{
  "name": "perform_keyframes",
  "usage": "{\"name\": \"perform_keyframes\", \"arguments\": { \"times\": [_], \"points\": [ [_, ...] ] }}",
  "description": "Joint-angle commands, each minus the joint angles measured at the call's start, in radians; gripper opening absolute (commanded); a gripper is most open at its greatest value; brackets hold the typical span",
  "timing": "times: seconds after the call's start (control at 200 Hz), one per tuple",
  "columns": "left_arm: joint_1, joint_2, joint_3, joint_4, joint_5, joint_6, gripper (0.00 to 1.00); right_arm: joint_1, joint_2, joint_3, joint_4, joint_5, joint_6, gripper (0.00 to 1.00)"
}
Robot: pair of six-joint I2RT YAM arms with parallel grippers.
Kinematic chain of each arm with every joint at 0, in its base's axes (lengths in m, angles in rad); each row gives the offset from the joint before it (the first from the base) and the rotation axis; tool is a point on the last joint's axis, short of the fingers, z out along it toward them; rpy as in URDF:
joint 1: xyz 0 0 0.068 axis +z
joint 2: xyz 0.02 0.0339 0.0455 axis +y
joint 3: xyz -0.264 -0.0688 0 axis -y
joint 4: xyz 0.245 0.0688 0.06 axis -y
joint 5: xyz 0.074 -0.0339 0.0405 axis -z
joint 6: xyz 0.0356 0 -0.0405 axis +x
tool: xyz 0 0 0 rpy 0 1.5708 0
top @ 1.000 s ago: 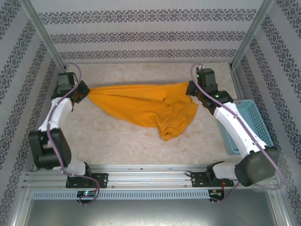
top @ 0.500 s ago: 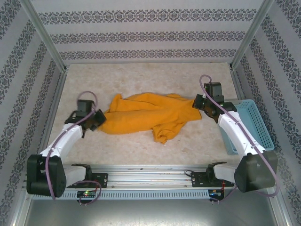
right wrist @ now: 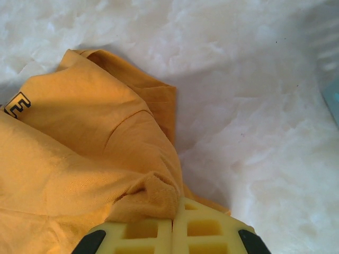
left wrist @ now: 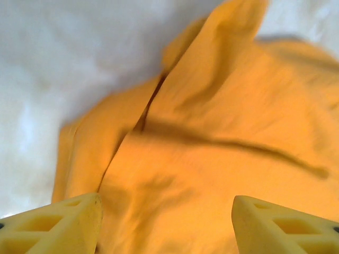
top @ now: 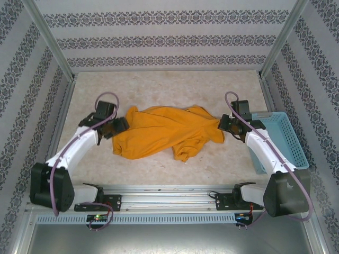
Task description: Fold the inside-out t-shirt
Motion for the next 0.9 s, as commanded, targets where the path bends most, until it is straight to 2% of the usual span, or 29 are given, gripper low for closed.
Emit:
{"name": "perform_keyframes", "arguments": {
  "times": [0.0,0.095,0.375,0.56,0.894],
  "points": [
    [-0.005,0.169,0.101,-0.040,-0.063,0.082,0.66,-0.011,-0.038,-0.008,0.000,0.012,0.004,0.00],
    [-0.001,0.279,0.152,-0.006,-0.087,0.083,0.66,-0.012,-0.049,-0.010,0.001,0.015,0.001,0.00],
    [0.003,0.475,0.243,0.045,-0.011,0.085,0.55,-0.014,-0.051,-0.006,-0.004,0.018,-0.009,0.00],
    [0.002,0.506,0.239,0.083,0.029,0.090,0.45,-0.016,-0.042,-0.007,0.004,0.013,-0.008,0.00],
    [0.000,0.481,0.234,0.104,0.020,0.126,0.26,-0.016,-0.027,-0.003,0.007,0.009,-0.006,0.00]
  ]
}}
